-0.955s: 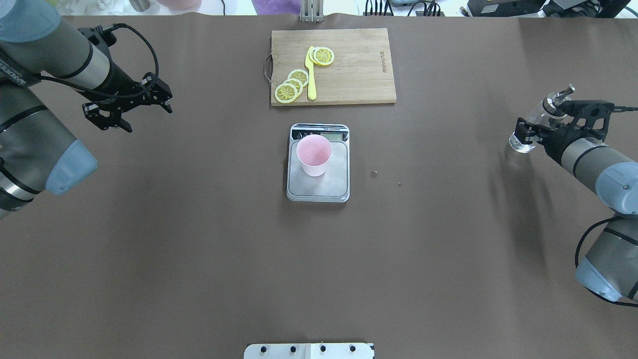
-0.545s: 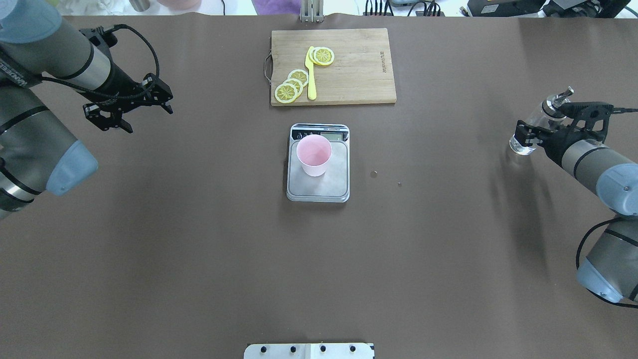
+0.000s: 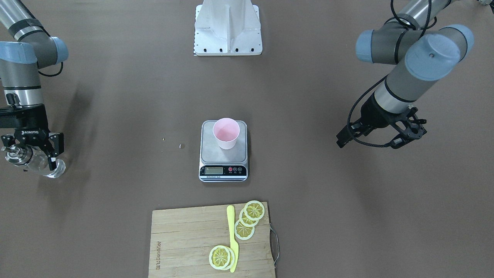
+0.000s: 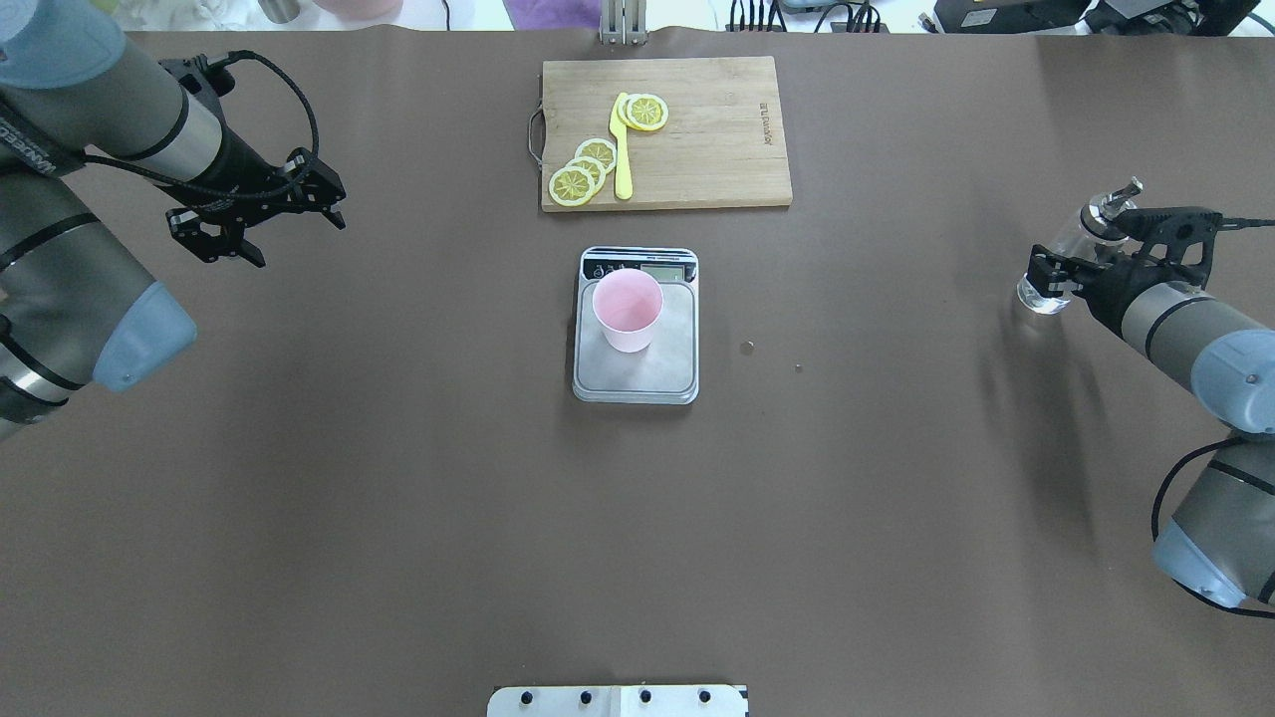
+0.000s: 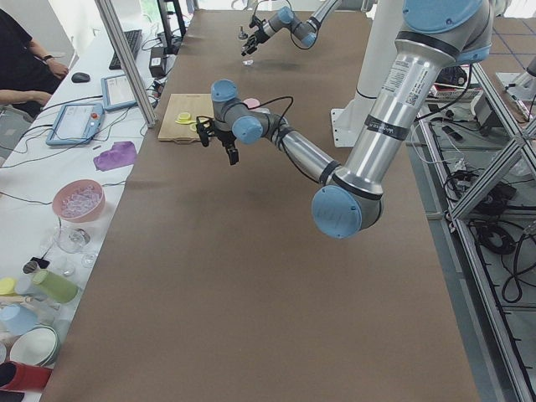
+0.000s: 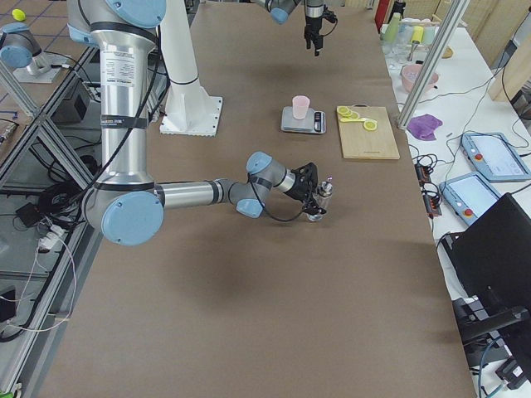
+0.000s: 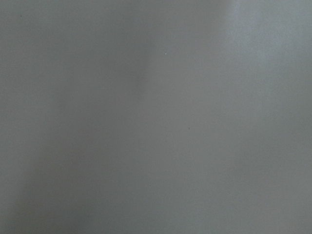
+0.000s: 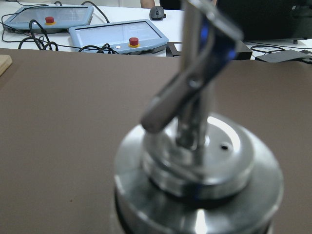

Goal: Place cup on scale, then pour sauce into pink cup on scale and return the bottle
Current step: 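Lower the sauce bottle onto the table with the right gripper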

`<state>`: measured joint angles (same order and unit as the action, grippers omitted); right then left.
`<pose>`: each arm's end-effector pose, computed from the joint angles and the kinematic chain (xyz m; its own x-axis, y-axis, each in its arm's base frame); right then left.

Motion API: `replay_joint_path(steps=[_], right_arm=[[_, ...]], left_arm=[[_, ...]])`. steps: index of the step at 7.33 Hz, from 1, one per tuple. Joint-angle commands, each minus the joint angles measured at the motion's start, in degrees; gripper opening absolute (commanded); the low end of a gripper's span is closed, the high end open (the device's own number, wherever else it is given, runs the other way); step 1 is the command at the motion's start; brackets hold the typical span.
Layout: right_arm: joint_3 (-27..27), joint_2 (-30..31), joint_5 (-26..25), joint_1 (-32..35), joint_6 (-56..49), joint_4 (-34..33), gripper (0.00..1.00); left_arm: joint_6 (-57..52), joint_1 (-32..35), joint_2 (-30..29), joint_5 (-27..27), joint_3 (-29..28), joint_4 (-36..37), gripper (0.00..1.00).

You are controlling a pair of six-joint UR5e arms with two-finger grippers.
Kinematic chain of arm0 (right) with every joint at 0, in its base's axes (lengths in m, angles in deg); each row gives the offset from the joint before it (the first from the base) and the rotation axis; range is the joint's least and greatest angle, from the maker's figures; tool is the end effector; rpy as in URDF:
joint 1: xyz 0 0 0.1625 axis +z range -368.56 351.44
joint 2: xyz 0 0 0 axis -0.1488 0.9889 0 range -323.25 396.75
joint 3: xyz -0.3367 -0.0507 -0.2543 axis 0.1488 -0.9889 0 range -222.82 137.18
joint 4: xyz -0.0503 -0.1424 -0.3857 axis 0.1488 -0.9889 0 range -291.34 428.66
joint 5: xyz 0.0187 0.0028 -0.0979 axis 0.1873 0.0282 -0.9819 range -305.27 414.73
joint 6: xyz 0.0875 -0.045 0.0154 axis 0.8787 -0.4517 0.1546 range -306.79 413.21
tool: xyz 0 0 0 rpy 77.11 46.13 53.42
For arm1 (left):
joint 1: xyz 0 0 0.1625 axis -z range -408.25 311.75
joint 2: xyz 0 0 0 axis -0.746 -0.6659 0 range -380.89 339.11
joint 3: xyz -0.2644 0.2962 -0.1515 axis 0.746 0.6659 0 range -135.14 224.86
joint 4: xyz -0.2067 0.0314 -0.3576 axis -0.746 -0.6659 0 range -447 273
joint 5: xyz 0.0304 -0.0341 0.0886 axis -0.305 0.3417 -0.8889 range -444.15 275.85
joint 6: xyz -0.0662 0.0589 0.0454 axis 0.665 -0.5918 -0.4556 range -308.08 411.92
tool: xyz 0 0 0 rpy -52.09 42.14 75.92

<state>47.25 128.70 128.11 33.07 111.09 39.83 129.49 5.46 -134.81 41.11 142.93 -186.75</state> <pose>-0.2741 -0.4601 0.5630 0.7594 -0.0069 0.6505 -0.4918 0.6485 0.5810 0.3138 -0.5555 0.3374 0.5240 -0.4165 -0.7429 0.3255 0.9040 -0.2772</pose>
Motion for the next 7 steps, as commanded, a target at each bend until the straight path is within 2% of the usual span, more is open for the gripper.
replay_joint_path(steps=[1, 2, 5, 7], right_arm=[[0.2, 0.2, 0.0, -0.2, 0.0, 0.0, 0.21], [0.4, 0.2, 0.0, -0.2, 0.0, 0.2, 0.21], [0.2, 0.3, 1.6, -0.1, 0.0, 1.6, 0.53], [-0.2, 0.4, 1.3, -0.1, 0.0, 1.6, 0.66]], left_arm=[[0.1, 0.0, -0.1, 0.0, 0.2, 0.0, 0.99], [0.1, 0.1, -0.1, 0.0, 0.2, 0.0, 0.99], [0.1, 0.1, -0.1, -0.1, 0.2, 0.0, 0.99], [0.1, 0.1, 0.0, -0.1, 0.2, 0.0, 0.99]])
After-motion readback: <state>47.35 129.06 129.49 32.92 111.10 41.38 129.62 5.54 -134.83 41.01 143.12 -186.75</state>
